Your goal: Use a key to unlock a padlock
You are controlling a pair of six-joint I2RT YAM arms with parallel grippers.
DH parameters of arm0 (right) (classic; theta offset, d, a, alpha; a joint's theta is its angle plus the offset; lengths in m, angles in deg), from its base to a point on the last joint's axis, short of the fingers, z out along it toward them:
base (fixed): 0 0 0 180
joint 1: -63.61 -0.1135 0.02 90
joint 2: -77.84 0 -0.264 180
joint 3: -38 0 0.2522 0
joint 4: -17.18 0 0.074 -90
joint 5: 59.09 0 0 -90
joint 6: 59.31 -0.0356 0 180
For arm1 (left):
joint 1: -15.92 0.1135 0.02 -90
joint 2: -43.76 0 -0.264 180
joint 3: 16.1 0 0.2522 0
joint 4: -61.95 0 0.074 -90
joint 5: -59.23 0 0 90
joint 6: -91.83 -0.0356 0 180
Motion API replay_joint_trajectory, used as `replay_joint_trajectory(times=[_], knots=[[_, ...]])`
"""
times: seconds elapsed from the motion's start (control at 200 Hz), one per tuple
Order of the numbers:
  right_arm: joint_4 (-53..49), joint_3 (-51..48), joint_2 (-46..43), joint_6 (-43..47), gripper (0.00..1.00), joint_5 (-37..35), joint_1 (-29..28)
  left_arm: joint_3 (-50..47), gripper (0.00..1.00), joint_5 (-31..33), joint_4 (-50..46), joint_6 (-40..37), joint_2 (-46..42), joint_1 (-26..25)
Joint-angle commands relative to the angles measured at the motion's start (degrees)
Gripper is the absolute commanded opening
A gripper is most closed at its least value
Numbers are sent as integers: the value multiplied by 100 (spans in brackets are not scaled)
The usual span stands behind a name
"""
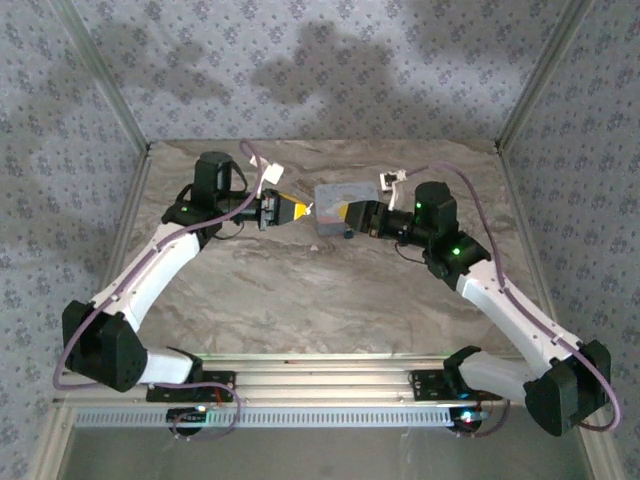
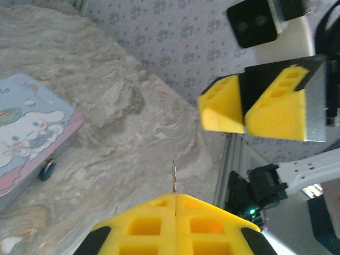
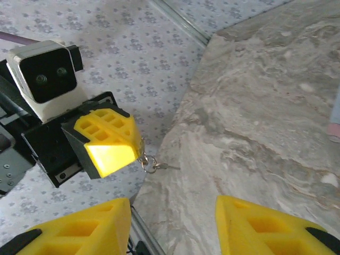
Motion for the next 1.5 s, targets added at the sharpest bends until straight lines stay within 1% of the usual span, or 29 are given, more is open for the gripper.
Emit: replay_joint_trajectory(times=[0.0,0.27,0.375,0.5,0.62,0.705,0.759,0.824,0.829,0.839,0.864,0.879,0.894,0.914,0.944,1.009,1.079,1.139,1.224,1.294,1.364,1.444,1.494], knots=[[491,235,117,-177,46,365,-117,-49,0,-581,654,290,-137,-59],[405,560,370,41,46,298,-399,-5,0,-845,905,544,-104,-319],[417,626,455,53,43,297,-474,34,0,-907,905,571,-75,-399],[436,672,516,55,33,305,-539,73,0,-905,896,621,-71,-439],[443,673,510,77,16,336,-598,82,0,-888,881,663,-51,-438],[434,676,492,104,0,358,-625,76,0,-892,853,676,-47,-448],[376,667,454,183,0,304,-652,75,0,-808,809,676,-55,-448],[100,731,397,431,0,124,-692,88,0,-498,596,627,-82,-444],[63,745,387,466,0,105,-695,94,0,-475,571,616,-87,-442],[-24,764,380,523,0,64,-701,105,4,-425,518,597,-97,-444],[-280,851,370,710,0,-22,-720,129,15,-289,359,539,-107,-448],[-466,919,369,747,0,-86,-730,149,24,-215,259,493,-118,-448],[-674,997,367,986,0,-183,-751,177,30,-159,150,447,-126,-448],[-964,1114,381,1196,0,-319,-770,195,34,-104,23,383,-134,-448],[-1445,1328,409,1519,0,-561,-820,204,38,-13,-150,286,-166,-448],[-2455,1911,570,2019,0,-1270,-969,181,43,249,-456,147,-272,-439],[-3442,2413,832,2508,0,-1953,-1142,95,46,683,-736,74,-424,-413],[-4015,2755,1076,2856,0,-2500,-1302,3,48,1036,-929,75,-570,-380],[-4500,3139,1422,3282,0,-3067,-1512,-255,51,1570,-946,263,-856,-345],[-4764,3430,1709,3626,0,-3404,-1677,-545,57,2087,-826,553,-1118,-347],[-4969,3694,1991,3964,0,-3632,-1814,-815,66,2680,-774,938,-1347,-334],[-5111,3972,2295,4242,0,-3703,-1888,-1080,68,2963,-735,1108,-1530,-333],[-5110,4098,2449,4329,0,-3580,-1893,-1224,68,3059,-729,1238,-1626,-334]])
